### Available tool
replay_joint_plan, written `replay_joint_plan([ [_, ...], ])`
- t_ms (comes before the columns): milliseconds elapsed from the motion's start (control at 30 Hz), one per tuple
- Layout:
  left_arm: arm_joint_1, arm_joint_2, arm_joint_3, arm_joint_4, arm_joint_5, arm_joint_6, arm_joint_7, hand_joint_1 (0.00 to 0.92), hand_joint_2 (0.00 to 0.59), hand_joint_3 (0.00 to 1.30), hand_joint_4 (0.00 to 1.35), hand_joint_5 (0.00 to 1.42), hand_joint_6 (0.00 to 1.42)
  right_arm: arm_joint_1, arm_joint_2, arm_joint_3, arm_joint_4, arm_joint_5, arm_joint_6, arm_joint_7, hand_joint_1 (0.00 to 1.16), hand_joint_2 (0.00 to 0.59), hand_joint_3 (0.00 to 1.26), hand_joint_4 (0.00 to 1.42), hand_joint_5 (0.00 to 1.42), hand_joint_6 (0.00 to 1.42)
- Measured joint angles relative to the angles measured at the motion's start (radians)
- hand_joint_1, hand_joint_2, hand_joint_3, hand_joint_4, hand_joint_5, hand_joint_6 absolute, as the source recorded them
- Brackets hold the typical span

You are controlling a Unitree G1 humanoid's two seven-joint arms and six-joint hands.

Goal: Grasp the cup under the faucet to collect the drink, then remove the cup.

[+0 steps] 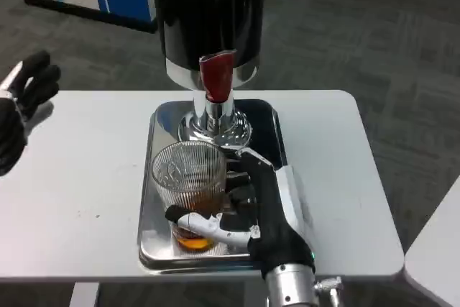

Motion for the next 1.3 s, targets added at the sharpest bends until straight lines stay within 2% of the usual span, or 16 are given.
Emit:
replay_joint_plan([
  [267, 0.034, 0.001, 0.006, -0.046, -0.003, 0.0, 0.003, 0.0, 0.055, 0.0, 0.0, 0.0, 0.0, 0.036, -0.014, 0.0, -0.107, -0.022, 0.022, 0.023, 0.89, 0.166, 0.52, 0.64, 0.69, 0.67],
  [567, 0.051, 0.0, -0.01, -0.075, -0.002, 0.001, 0.003, 0.0, 0.055, 0.0, 0.0, 0.0, 0.0, 0.056, -0.023, -0.006, -0.122, -0.026, 0.039, 0.035, 0.89, 0.166, 0.52, 0.64, 0.7, 0.68],
  [967, 0.079, -0.006, -0.048, -0.15, 0.018, 0.0, 0.002, 0.0, 0.055, 0.0, 0.0, 0.0, 0.0, 0.117, -0.045, -0.002, -0.234, -0.026, 0.056, 0.061, 0.89, 0.166, 0.53, 0.64, 0.7, 0.68],
  [1300, 0.081, -0.014, -0.067, -0.175, 0.025, -0.003, 0.002, 0.0, 0.055, 0.0, 0.0, 0.0, 0.0, 0.2, -0.059, 0.006, -0.404, -0.027, 0.09, 0.116, 0.89, 0.166, 0.54, 0.65, 0.71, 0.7],
])
